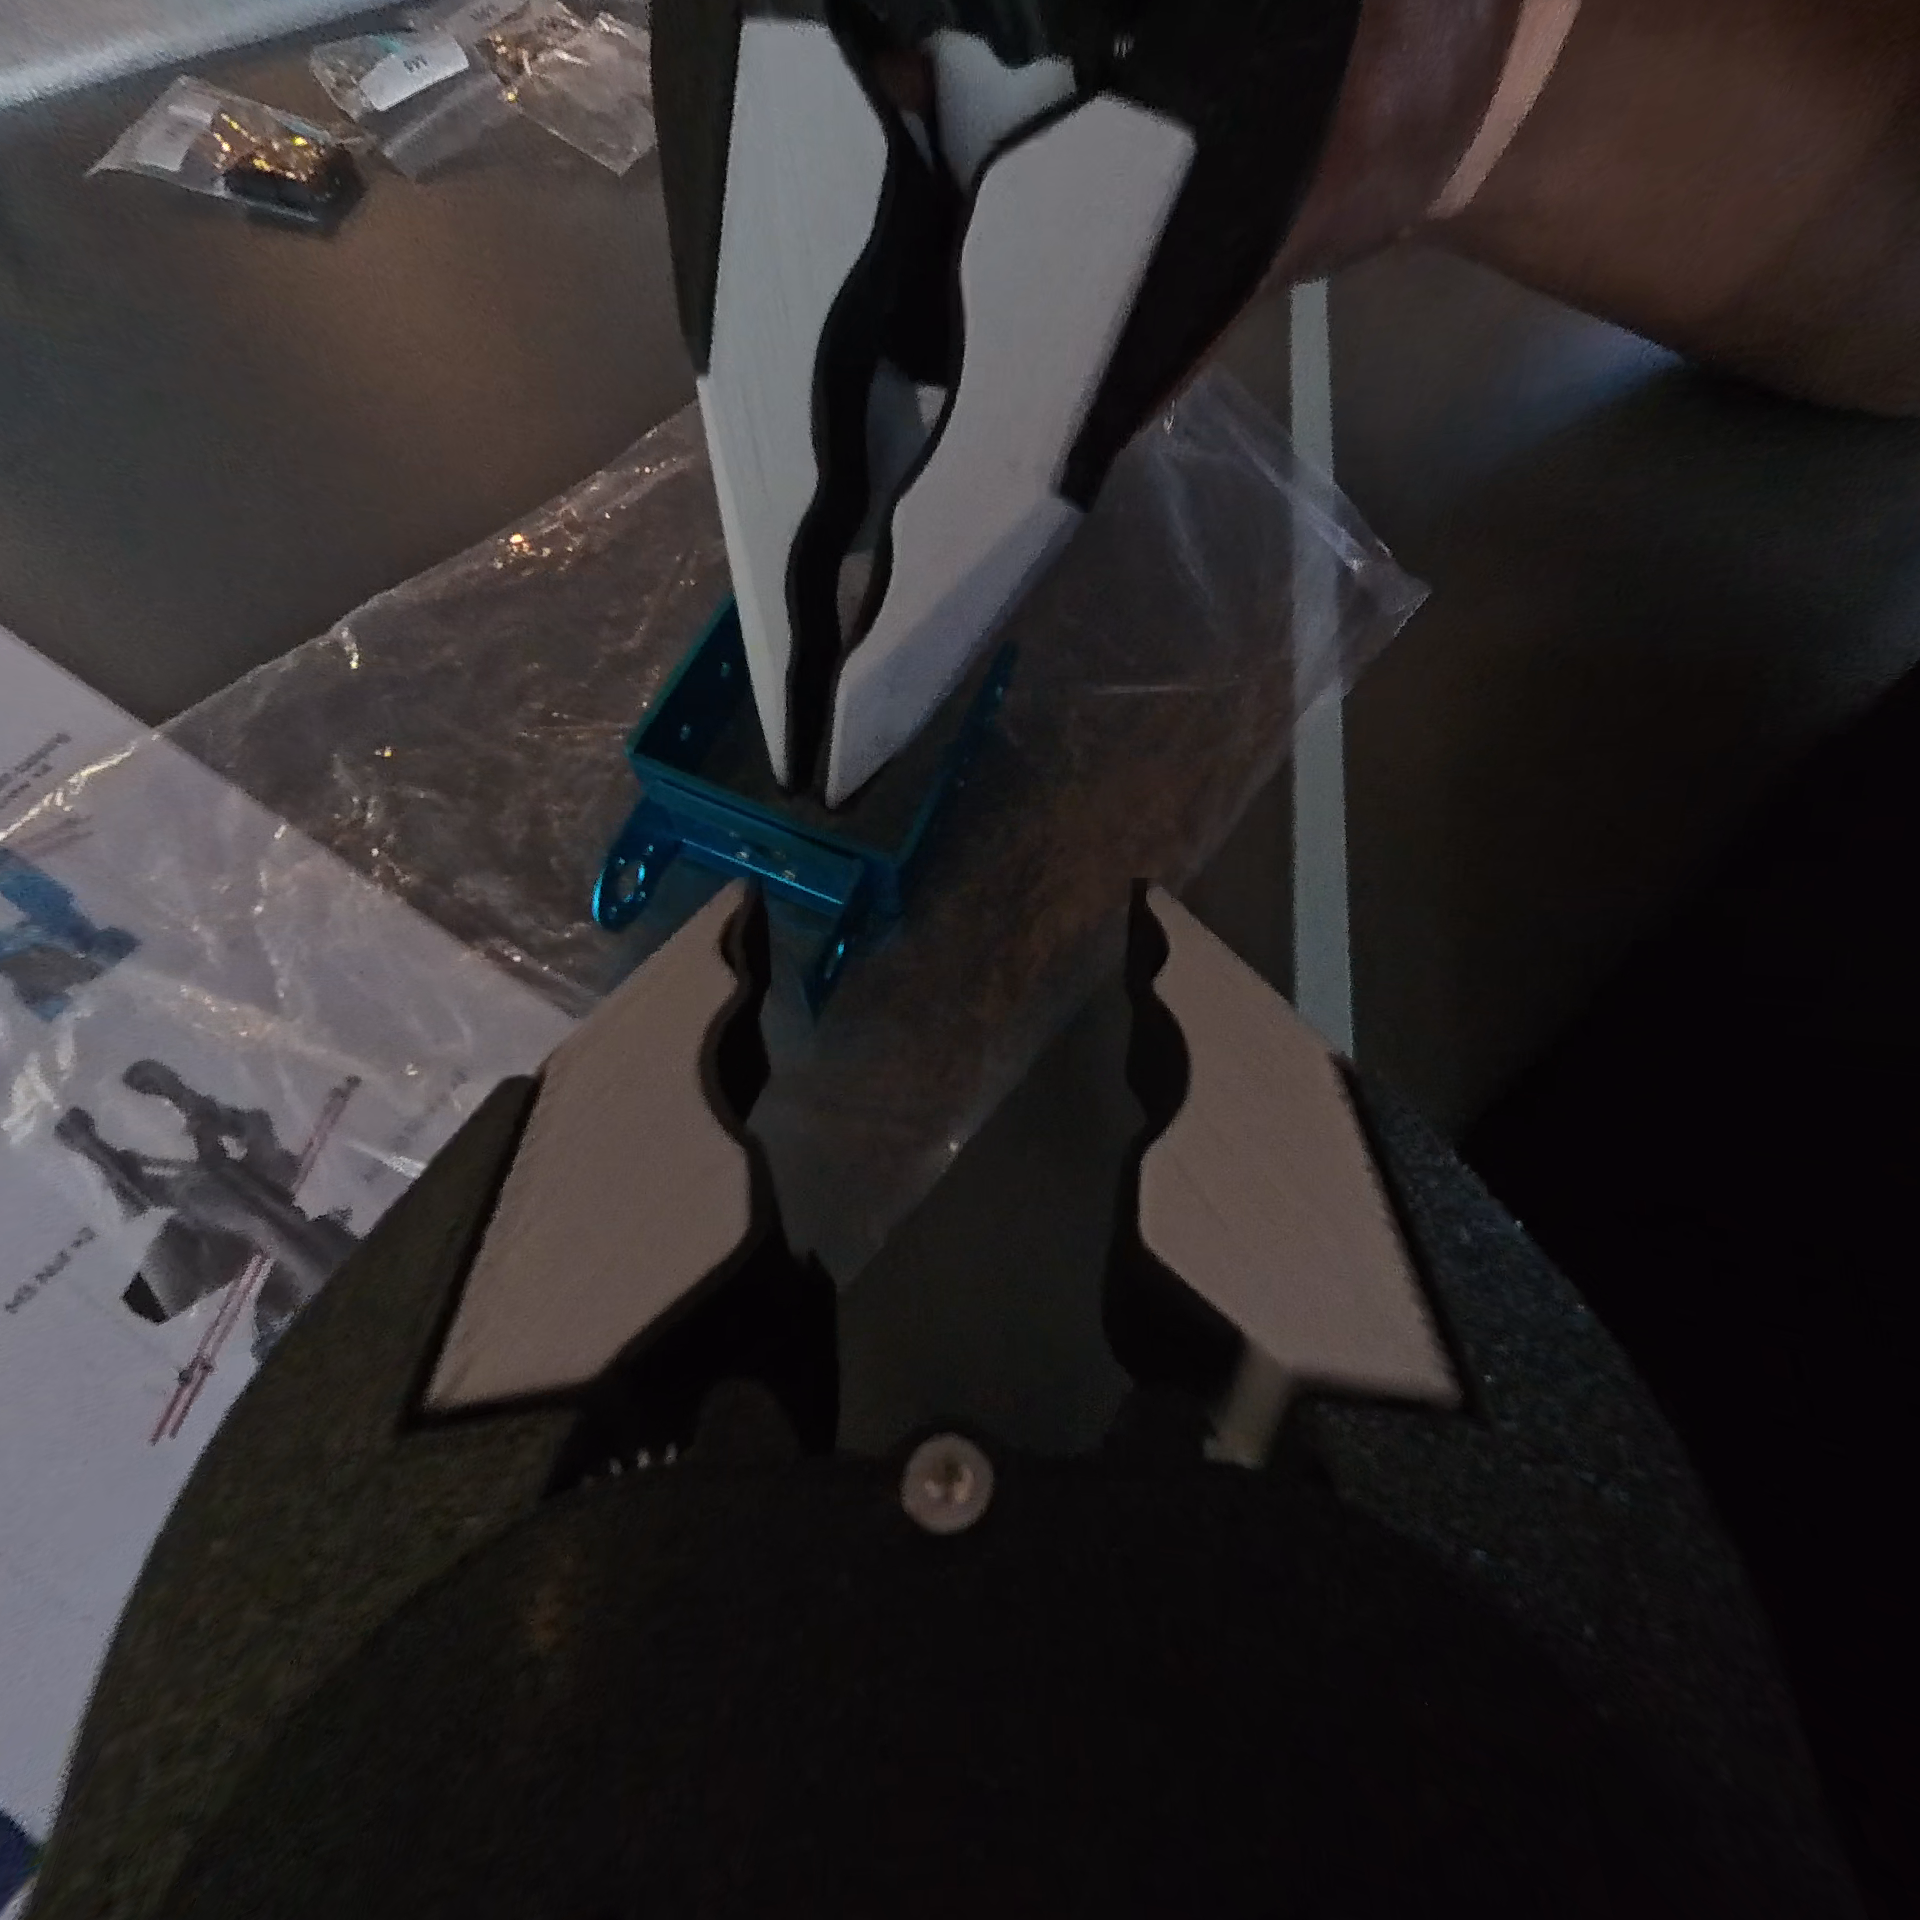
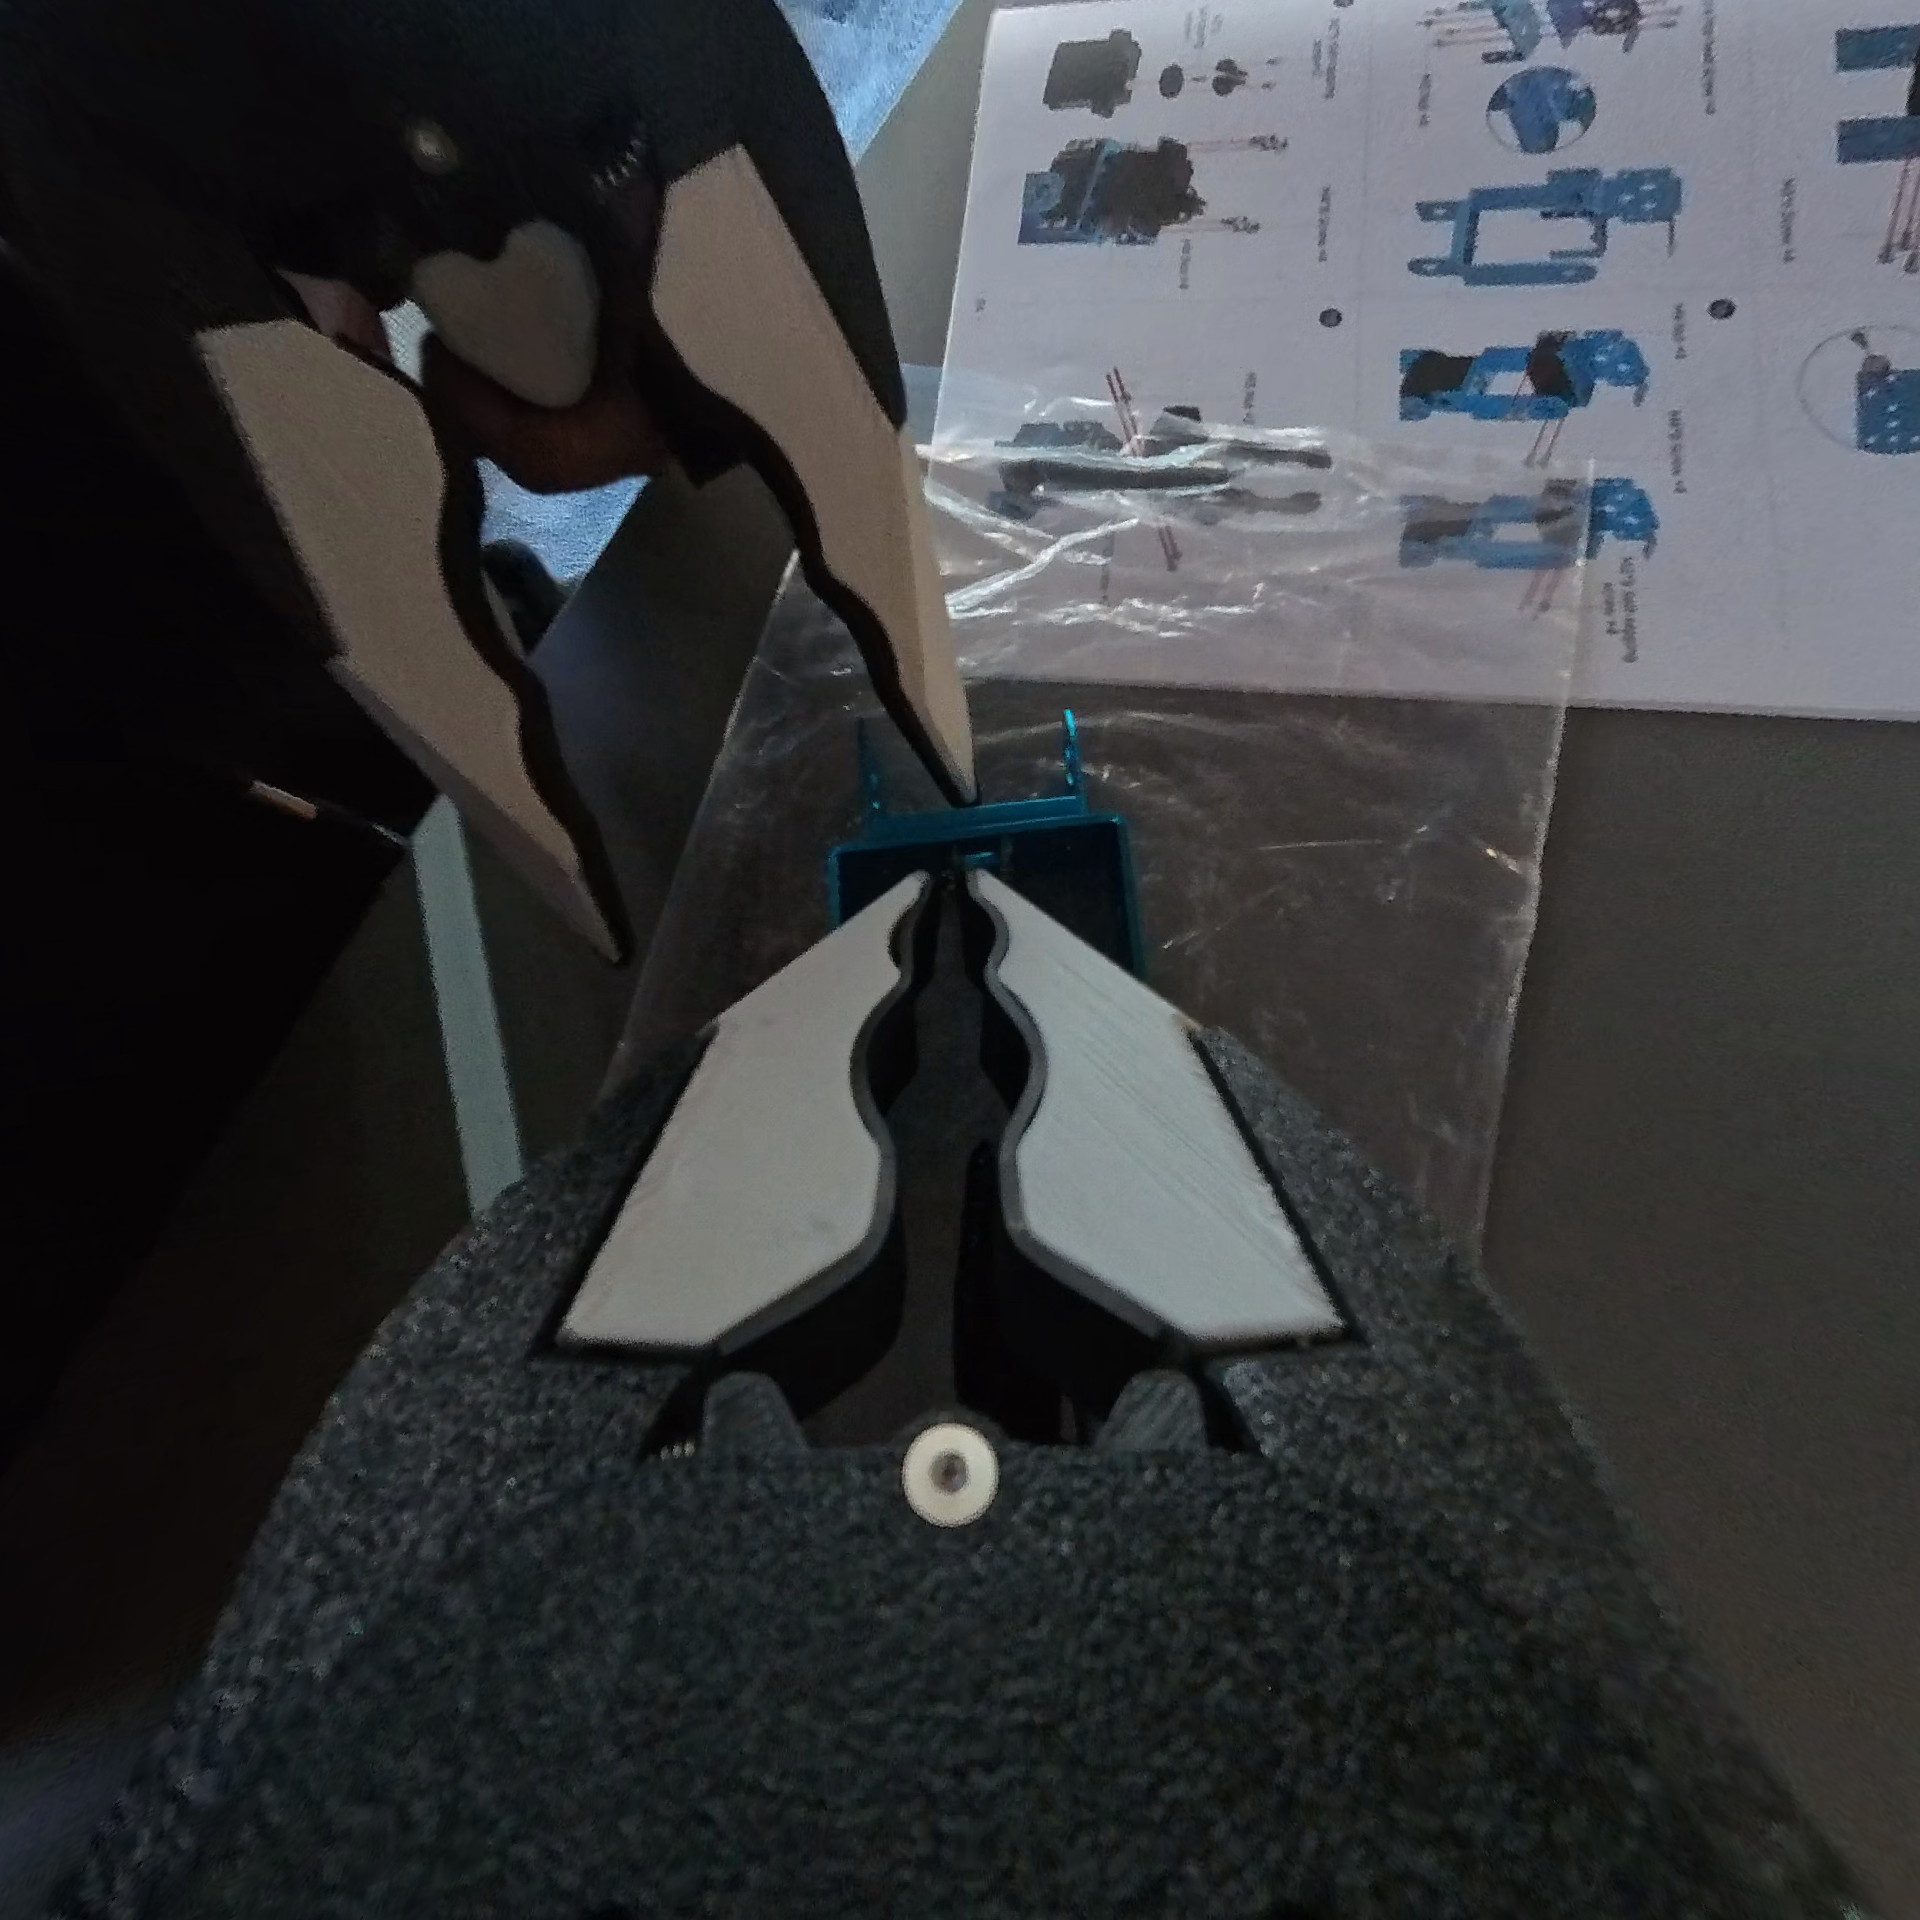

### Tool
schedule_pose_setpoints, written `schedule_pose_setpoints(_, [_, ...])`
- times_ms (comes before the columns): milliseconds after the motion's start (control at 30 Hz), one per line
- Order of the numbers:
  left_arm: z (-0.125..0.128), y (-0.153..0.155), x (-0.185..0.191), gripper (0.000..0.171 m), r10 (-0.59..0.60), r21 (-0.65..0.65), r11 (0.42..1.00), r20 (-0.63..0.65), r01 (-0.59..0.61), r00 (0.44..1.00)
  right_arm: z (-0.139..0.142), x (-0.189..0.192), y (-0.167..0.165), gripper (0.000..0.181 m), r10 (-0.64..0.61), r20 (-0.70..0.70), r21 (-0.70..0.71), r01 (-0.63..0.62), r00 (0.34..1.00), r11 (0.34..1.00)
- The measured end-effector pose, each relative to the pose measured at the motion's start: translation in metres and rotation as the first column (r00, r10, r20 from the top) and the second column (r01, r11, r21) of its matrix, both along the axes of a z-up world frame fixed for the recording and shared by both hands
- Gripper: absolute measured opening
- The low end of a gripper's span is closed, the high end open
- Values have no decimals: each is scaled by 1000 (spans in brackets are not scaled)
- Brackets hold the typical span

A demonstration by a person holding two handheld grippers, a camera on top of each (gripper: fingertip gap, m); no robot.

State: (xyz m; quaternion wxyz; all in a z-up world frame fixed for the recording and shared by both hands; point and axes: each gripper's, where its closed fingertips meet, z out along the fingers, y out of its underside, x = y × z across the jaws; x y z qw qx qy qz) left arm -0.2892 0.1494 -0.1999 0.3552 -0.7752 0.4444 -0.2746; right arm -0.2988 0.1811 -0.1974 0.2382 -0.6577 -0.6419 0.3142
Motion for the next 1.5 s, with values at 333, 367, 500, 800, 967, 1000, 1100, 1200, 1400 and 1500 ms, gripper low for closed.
schedule_pose_setpoints(333, [-1,-1,8,67,-28,-22,999,12,28,1000,0,-2,2,4,-16,-21,-16,16,1000,1000])
schedule_pose_setpoints(367, [-1,-1,8,67,-31,-25,999,12,31,999,0,-2,1,5,-14,-24,-24,14,1000,1000])
schedule_pose_setpoints(500, [-2,-1,8,65,-24,-22,999,9,24,1000,-1,-2,-1,5,-13,-13,-31,13,1000,999])
schedule_pose_setpoints(800, [-4,7,6,47,39,26,999,-20,-39,999,-3,-1,-3,5,-22,-11,-59,21,1000,998])
schedule_pose_setpoints(967, [-7,12,4,38,79,71,995,-59,-75,995,-5,-1,-4,5,-33,-6,-81,33,999,996])
schedule_pose_setpoints(1000, [-7,12,5,38,83,76,994,-62,-78,995,-6,-1,-4,4,-35,-1,-84,35,999,996])
schedule_pose_setpoints(1100, [-8,12,6,38,90,82,993,-65,-85,994,-9,0,-6,4,-29,11,-79,30,1000,996])
schedule_pose_setpoints(1200, [-6,14,5,31,114,90,990,-59,-108,992,-7,0,-7,4,-29,2,-66,29,1000,997])
schedule_pose_setpoints(1400, [-8,15,5,30,133,105,987,-73,-125,988,-8,1,-7,4,-36,15,-87,37,999,996])
schedule_pose_setpoints(1500, [-8,15,5,30,134,108,986,-78,-126,988,-7,2,-7,4,-39,16,-82,40,999,996])
